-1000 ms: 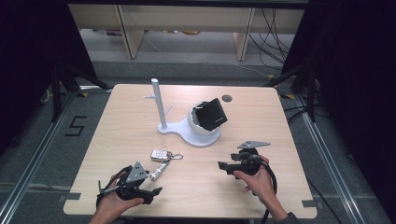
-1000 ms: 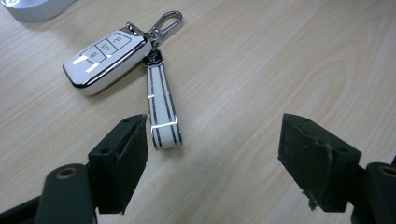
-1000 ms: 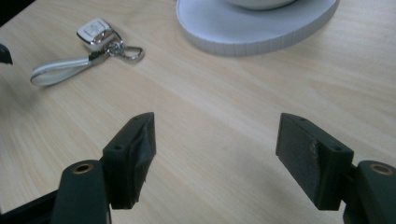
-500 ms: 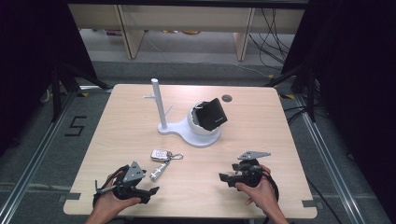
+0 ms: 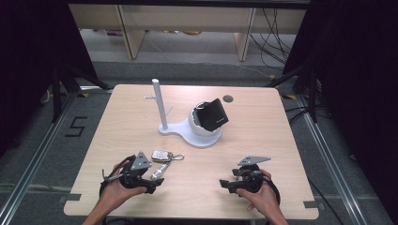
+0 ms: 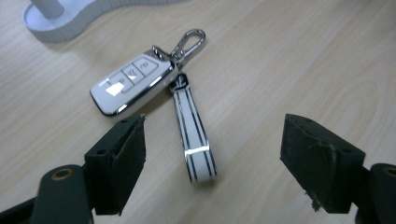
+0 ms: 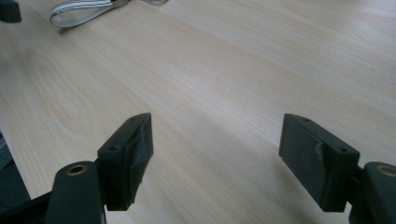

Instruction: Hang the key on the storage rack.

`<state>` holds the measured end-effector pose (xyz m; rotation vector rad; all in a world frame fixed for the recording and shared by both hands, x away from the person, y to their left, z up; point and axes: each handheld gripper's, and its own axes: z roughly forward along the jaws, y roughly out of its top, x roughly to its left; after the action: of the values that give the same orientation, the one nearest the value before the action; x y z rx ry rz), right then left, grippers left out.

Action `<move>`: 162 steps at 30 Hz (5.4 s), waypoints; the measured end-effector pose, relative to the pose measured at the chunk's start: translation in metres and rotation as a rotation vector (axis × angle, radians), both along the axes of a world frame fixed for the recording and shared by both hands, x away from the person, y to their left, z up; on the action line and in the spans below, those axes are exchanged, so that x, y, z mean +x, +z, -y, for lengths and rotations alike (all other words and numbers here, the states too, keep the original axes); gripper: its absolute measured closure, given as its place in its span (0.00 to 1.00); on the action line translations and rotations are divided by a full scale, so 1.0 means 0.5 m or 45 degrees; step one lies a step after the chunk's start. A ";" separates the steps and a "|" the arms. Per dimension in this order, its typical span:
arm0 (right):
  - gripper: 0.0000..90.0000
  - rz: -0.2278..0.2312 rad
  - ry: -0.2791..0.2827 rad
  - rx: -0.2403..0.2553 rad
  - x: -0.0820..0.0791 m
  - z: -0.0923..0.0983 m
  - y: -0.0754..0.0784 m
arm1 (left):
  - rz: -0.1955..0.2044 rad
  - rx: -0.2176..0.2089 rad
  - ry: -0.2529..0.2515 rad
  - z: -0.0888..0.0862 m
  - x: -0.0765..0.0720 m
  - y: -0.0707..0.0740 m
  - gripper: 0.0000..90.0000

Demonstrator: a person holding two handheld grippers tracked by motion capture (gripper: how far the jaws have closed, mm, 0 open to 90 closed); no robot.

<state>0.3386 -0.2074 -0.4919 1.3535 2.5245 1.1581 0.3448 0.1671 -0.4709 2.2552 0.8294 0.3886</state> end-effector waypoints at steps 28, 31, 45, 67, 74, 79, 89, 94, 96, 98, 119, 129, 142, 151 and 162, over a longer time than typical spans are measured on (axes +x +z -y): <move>0.31 0.034 0.063 0.009 0.004 -0.007 0.002 | -0.295 0.516 -0.382 0.159 0.226 0.012 0.59; 0.31 0.043 0.069 0.008 0.006 -0.007 0.002 | -0.306 0.534 -0.401 0.162 0.229 0.006 0.62; 0.31 0.054 0.088 0.007 0.010 -0.011 0.002 | -0.411 0.723 -0.480 0.189 0.240 -0.014 0.72; 0.31 0.035 0.105 0.017 0.013 -0.018 -0.001 | -0.547 0.783 -0.415 0.210 0.228 -0.013 0.83; 0.31 0.045 0.095 0.024 0.014 -0.015 -0.001 | -0.528 0.743 -0.386 0.196 0.230 0.002 0.84; 0.31 0.027 0.090 0.027 0.014 -0.017 0.000 | -0.492 0.711 -0.350 0.169 0.234 0.043 0.84; 0.31 0.032 0.103 0.018 0.018 -0.017 -0.003 | -0.404 0.662 -0.218 0.088 0.238 0.139 0.84; 0.31 0.034 0.090 0.024 0.019 -0.017 -0.004 | -0.383 0.664 -0.155 0.049 0.237 0.188 0.84; 0.31 0.030 0.095 0.022 0.019 -0.018 -0.003 | -0.348 0.661 -0.116 0.032 0.240 0.217 0.84; 0.31 0.023 0.102 0.042 0.019 -0.020 -0.005 | -0.342 0.670 -0.105 0.028 0.241 0.226 0.84; 0.31 0.004 0.086 0.033 0.018 -0.021 -0.003 | -0.290 0.570 0.101 -0.044 0.277 0.340 0.84; 0.31 0.021 0.116 0.024 0.020 -0.020 -0.004 | -0.273 0.536 0.112 -0.047 0.289 0.369 0.84; 0.31 0.004 0.139 0.040 0.022 -0.025 -0.009 | -0.261 0.527 0.134 -0.026 0.318 0.370 0.84; 0.31 -0.006 0.141 0.047 0.021 -0.026 -0.007 | -0.266 0.520 0.157 -0.017 0.338 0.358 0.84; 0.31 -0.013 0.140 0.050 0.019 -0.028 -0.005 | -0.275 0.524 0.163 0.000 0.355 0.346 0.83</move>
<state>0.3481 -0.1933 -0.4946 1.2465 2.6268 1.2286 0.5221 0.1672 -0.2981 2.6669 1.0898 0.4094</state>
